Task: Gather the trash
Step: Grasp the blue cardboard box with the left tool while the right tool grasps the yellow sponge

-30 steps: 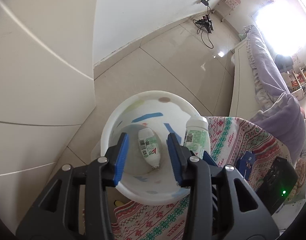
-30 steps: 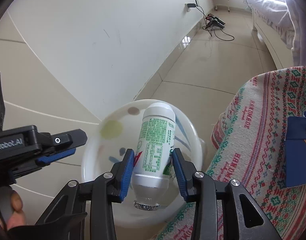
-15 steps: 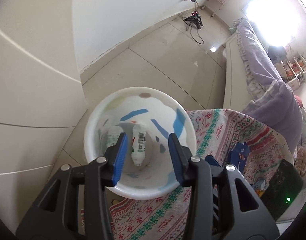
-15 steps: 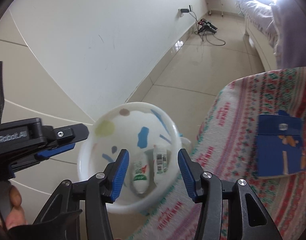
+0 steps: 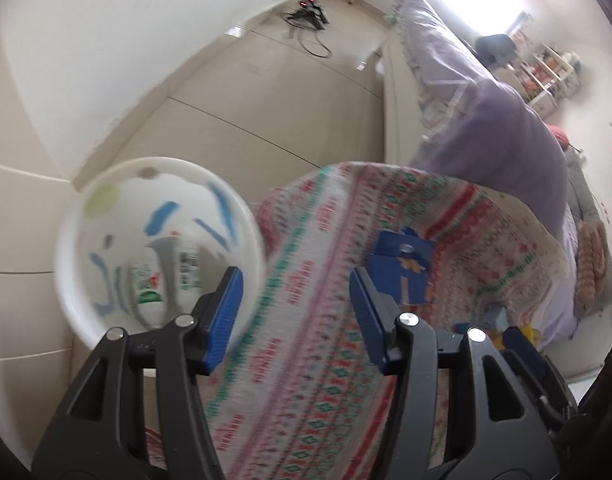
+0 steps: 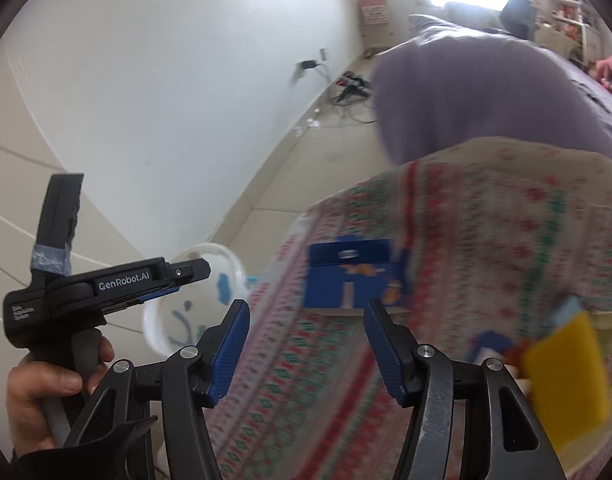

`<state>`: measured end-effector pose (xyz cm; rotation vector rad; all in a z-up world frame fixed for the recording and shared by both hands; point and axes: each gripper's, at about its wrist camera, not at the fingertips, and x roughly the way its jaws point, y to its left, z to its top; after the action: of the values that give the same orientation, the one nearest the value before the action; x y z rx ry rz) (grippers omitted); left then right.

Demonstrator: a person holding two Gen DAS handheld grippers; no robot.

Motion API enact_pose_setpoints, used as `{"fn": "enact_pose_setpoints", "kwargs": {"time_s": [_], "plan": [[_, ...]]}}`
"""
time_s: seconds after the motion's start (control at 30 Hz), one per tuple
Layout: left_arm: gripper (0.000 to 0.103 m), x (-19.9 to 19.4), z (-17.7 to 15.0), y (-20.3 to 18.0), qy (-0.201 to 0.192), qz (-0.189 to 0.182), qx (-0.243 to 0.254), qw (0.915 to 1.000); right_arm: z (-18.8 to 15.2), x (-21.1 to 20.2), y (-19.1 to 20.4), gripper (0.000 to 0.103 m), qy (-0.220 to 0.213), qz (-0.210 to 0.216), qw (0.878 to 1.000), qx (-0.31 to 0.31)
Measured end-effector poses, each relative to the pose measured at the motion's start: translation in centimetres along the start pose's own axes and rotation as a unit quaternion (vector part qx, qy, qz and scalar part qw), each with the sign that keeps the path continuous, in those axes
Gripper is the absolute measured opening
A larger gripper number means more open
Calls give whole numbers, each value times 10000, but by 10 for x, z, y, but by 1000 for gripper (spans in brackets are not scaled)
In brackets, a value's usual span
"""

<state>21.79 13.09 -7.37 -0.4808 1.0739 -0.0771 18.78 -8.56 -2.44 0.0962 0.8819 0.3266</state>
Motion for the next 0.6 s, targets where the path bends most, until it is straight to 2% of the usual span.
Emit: {"fn": "enact_pose_setpoints", "kwargs": {"time_s": [0.07,0.17,0.27,0.43,0.6], "plan": [[60,7,-2,-18,67,-152,137,9998,0,-21,-19,63,-122,-194,9997,115],[63,18,-4,-37,136,-152,305,9993,-4,-47,-42,65,-299,-421,9984,209],[63,37,-6,-50,366,-109,389,9985,-12,-68,-68,70,-532,-567,9961,412],[63,66,-6,-56,699,-134,186,9973,-23,-90,-117,72,-761,-937,9899,737],[61,86,-11,-64,862,-226,90,9960,-26,-92,-155,72,-723,-993,9865,1083]]}}
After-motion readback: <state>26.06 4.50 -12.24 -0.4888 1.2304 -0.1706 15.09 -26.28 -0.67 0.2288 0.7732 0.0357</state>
